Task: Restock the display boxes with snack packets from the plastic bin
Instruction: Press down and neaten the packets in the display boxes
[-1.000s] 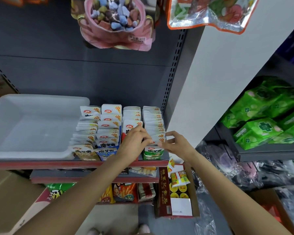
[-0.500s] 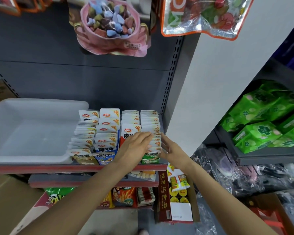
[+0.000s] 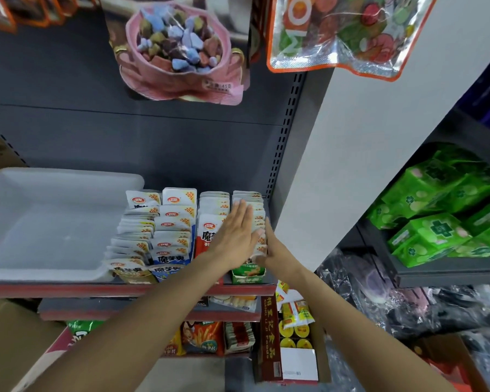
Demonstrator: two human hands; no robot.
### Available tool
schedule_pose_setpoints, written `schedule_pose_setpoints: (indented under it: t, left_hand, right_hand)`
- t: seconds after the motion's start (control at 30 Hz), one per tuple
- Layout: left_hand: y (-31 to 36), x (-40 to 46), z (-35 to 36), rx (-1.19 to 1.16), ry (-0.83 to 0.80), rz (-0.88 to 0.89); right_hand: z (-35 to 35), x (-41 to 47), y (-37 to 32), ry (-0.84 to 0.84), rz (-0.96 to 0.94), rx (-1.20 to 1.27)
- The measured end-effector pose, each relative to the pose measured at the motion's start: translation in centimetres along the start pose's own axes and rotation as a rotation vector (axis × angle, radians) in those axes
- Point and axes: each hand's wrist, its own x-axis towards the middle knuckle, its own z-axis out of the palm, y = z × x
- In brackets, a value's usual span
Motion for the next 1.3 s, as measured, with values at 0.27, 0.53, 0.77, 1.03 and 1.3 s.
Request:
schedule_pose_setpoints:
  t: [0.27,0.53,0.77,1.03,1.3]
  left_hand:
    - [-1.3,3.7,-2.3,0.073,0.024,0.003]
    - [-2.3,3.0,-1.0,0.039,-0.015,-0.039]
    - [-2.1,0.5,-2.2,-0.078,0.119,-0.005]
    - [-7.7,-2.4,-6.3,0.285,0.257,0.100]
    - [-7.9,-2.0,-6.0,0.440,0.065,0.203]
  right_hand:
    - [-1.8,1.2,-0.3,-0.085,-0.028,-0.116]
    - [-2.0,2.5,-1.7,-0.058,-0.066,-0.278]
    - [-2.2,1.7,-2.0,-0.099,-0.094,-0.368]
    - [-2.4,2.3,-6.2,0.149,-0.251,-0.392]
    - [-0.3,7.0,-7.9,0.027,-0.284,-0.857]
